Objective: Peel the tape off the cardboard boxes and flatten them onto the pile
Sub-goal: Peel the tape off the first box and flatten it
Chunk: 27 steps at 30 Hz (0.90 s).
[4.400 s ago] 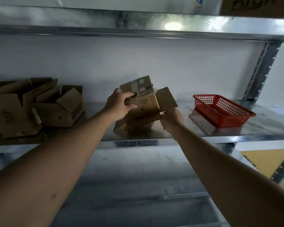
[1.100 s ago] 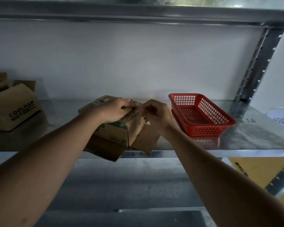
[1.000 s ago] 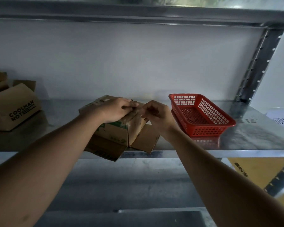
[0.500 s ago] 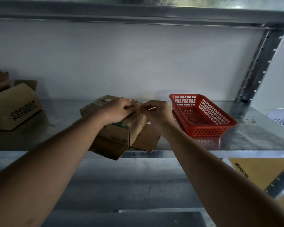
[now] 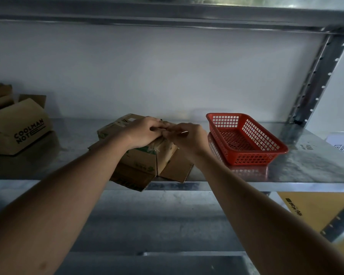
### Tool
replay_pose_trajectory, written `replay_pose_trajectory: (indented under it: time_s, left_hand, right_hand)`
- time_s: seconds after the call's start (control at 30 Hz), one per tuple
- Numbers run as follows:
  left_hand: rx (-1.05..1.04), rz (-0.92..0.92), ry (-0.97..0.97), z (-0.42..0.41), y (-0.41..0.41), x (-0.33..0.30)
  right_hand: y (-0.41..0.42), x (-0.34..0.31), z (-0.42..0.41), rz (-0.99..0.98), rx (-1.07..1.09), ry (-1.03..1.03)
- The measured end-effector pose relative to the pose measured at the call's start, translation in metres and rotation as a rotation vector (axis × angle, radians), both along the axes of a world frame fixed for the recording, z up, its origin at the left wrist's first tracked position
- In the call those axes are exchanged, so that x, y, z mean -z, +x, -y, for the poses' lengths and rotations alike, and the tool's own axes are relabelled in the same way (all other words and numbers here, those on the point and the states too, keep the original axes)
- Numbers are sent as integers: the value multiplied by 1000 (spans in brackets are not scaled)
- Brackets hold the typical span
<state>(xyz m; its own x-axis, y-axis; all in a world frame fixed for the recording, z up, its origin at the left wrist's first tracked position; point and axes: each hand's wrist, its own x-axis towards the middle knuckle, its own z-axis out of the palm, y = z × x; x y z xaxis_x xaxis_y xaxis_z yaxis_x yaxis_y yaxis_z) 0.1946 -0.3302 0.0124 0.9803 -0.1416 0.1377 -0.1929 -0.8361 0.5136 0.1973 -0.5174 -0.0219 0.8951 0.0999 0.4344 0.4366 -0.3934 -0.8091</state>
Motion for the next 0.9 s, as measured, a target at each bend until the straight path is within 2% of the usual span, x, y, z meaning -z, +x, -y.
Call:
replay_pose_trajectory:
  time_s: [0.2, 0.27, 0.47, 0.6, 0.8, 0.9]
  left_hand:
    - [-15, 6, -37, 0, 2, 2]
    - [-15, -1, -47, 1, 3, 1]
    - [-35, 25, 7, 9, 6, -1]
    - [-43, 36, -37, 10, 5, 2]
    - [-45, 51, -77, 7, 3, 5]
    - [-42, 37, -112, 8, 4, 5]
  right_hand:
    - [-3, 4, 0, 294, 48, -129]
    - [-6, 6, 0, 331, 19, -128]
    - [-14, 2, 12, 154, -255, 135]
    - [-14, -7, 14, -61, -279, 247]
    - [-12, -3, -2, -93, -120, 163]
    - [-14, -2, -5, 10, -99, -50]
